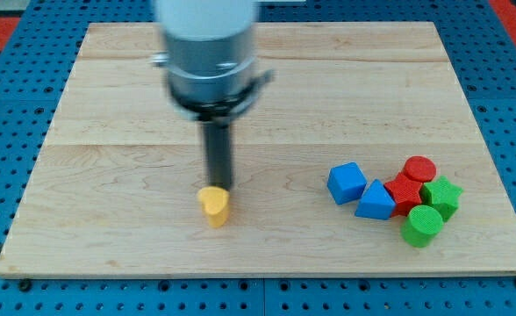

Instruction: Move the yellow heart above the blue cube

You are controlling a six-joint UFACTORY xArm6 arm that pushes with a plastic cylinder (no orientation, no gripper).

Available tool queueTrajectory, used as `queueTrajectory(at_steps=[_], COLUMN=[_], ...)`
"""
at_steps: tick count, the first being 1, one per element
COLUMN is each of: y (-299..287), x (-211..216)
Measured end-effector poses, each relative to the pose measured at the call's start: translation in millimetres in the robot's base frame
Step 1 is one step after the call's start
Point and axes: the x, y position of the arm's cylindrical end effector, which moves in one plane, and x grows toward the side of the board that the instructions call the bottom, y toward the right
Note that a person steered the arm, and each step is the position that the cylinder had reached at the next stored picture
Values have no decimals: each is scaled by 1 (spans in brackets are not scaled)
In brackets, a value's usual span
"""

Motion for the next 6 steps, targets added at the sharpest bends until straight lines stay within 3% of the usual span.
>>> queueTrajectory(at_steps=[1,2,3,4,5,6], y=[-86,-86,20,79,17,44], x=[8,55,43,32,33,2])
